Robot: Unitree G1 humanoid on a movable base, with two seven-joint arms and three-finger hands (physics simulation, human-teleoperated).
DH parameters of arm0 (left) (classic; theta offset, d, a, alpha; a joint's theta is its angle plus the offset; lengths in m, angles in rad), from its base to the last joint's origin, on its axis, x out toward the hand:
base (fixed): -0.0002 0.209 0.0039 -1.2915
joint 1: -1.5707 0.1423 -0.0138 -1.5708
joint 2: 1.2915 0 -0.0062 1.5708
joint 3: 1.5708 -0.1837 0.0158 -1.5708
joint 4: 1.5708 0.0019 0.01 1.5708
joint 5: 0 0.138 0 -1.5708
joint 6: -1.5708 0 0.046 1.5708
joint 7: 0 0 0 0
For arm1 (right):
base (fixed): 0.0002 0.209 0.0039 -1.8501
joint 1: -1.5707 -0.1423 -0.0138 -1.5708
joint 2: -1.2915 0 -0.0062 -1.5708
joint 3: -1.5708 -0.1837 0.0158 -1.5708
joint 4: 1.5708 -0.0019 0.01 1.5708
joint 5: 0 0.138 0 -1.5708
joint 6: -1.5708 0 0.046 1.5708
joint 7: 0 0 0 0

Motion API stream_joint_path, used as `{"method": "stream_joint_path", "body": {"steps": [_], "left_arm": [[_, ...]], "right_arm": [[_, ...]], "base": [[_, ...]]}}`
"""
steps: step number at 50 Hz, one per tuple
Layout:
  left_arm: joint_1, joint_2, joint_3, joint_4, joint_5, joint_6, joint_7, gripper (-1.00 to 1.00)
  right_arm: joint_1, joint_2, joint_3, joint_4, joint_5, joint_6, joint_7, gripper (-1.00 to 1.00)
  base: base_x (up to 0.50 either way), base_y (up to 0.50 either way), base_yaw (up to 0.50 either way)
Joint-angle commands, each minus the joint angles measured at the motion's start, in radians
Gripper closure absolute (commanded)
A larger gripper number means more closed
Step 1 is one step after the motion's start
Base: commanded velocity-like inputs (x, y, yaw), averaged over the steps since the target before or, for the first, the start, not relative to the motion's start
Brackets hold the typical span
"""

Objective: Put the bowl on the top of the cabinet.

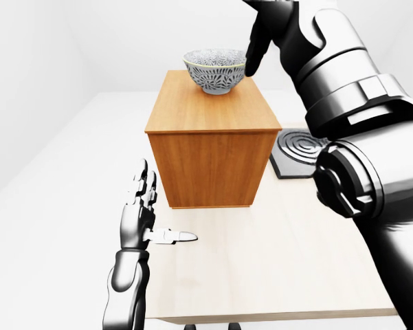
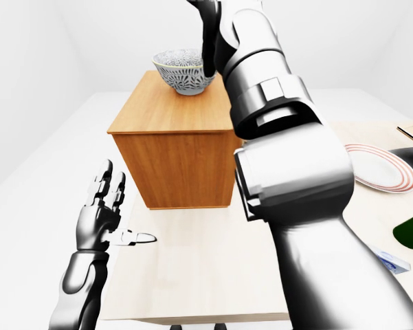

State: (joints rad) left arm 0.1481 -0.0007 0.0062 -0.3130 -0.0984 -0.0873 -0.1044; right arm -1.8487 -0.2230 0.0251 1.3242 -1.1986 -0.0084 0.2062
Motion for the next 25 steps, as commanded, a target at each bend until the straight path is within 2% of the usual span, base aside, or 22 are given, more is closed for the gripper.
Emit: {"method": "stream_joint_path", "body": {"steps": [1,4,9,10,12,20,21,25], "left_arm": [[-0.004,0.0,0.001,0.018,0.003,0.0,-0.001,-1.0],[-0.005,0.0,0.0,0.018,0.005,0.0,0.001,-1.0],[-0.005,0.0,0.0,0.017,0.005,0.0,0.001,-1.0],[-0.005,-0.001,-0.001,0.02,0.008,0.0,0.002,-1.0],[-0.005,-0.001,-0.002,0.024,0.011,0.0,0.003,-1.0],[-0.006,-0.002,-0.005,0.034,0.014,0.0,0.004,-1.0],[-0.005,-0.003,-0.008,0.032,0.021,0.0,0.007,-1.0],[-0.005,-0.003,-0.011,0.039,0.025,0.0,0.009,-1.0]], "right_arm": [[-0.121,-0.082,-0.018,0.007,-0.016,0.013,0.05,-1.0],[-0.156,-0.107,-0.026,0.009,-0.021,0.016,0.064,-1.0],[-0.156,-0.107,-0.029,0.01,-0.024,0.015,0.064,-1.0],[-0.219,-0.158,-0.03,0.012,-0.035,0.017,0.095,-1.0],[-0.237,-0.174,-0.037,0.015,-0.04,0.024,0.096,-1.0],[-0.246,-0.198,-0.047,0.017,-0.062,0.019,0.098,-1.0],[-0.246,-0.229,-0.047,0.018,-0.07,0.015,0.096,-1.0],[-0.246,-0.25,-0.055,0.02,-0.086,0.017,0.08,-1.0]], "base": [[0.0,0.0,0.0],[0.0,0.0,0.0],[0.0,0.0,0.0],[0.0,0.0,0.0],[0.0,0.0,0.0],[0.0,0.0,0.0],[0.0,0.0,0.0],[0.0,0.0,0.0]]}}
